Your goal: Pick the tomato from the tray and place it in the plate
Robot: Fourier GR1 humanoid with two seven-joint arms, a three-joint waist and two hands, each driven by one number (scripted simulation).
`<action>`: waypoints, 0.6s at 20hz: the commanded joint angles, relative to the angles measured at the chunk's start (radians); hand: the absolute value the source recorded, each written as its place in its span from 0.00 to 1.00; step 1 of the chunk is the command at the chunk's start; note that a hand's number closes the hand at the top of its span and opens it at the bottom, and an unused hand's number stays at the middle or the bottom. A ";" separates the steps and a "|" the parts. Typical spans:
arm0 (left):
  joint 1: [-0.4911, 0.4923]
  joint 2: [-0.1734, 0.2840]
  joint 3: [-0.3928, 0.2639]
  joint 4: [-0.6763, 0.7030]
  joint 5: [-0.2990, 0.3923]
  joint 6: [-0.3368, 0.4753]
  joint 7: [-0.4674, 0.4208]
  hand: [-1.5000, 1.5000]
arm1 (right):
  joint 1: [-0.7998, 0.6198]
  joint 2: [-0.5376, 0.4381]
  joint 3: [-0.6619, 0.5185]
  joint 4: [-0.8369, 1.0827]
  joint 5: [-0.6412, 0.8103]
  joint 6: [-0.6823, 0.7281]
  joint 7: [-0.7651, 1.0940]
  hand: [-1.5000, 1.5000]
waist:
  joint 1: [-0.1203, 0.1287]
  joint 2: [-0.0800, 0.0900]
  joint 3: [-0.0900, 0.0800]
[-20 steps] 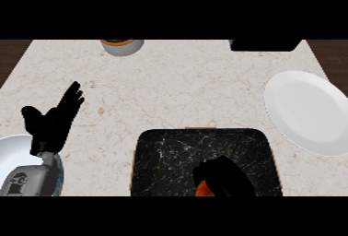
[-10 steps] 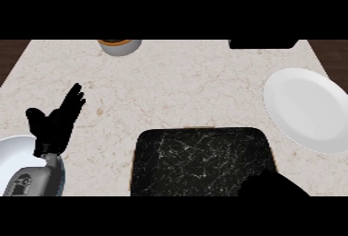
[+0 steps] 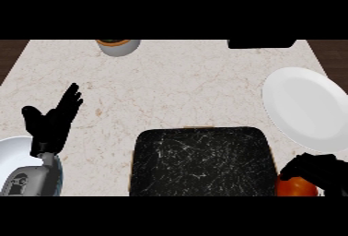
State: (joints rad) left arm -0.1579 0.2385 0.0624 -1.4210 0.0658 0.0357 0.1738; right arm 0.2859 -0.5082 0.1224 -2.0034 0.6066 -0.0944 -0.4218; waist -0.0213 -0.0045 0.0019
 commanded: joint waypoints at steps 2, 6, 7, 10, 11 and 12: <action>0.002 -0.001 0.005 0.046 -0.014 -0.015 -0.060 0.50 | -0.030 0.001 -0.189 0.064 -0.212 0.054 0.011 1.00 | 0.013 0.006 -0.002; -0.050 0.004 0.004 0.055 -0.021 -0.016 -0.012 0.50 | -0.188 -0.017 -0.273 0.260 -0.284 0.117 0.023 1.00 | 0.023 0.007 -0.002; 0.043 -0.036 -0.040 -0.029 -0.049 0.014 -0.020 0.50 | -0.189 -0.036 -0.313 0.217 -0.354 0.168 0.071 1.00 | 0.027 0.004 -0.002; -0.012 -0.020 -0.015 0.004 -0.030 -0.007 0.008 0.50 | -0.343 -0.036 -0.318 0.444 -0.283 0.137 0.052 1.00 | 0.033 0.007 -0.001; -0.033 -0.013 0.003 0.010 -0.014 -0.013 0.023 0.50 | -0.352 -0.018 -0.312 0.518 -0.252 0.107 0.002 1.00 | 0.032 0.007 -0.001; -0.031 -0.006 0.009 -0.030 -0.009 -0.010 0.056 0.50 | -0.351 -0.080 -0.382 0.513 -0.294 0.159 -0.004 1.00 | 0.028 0.005 -0.001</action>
State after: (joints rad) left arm -0.1836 0.2303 0.0620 -1.4214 0.0507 0.0244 0.1895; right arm 0.0202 -0.5468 -0.1835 -1.6366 0.3349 0.0315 -0.3959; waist 0.0047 0.0009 0.0014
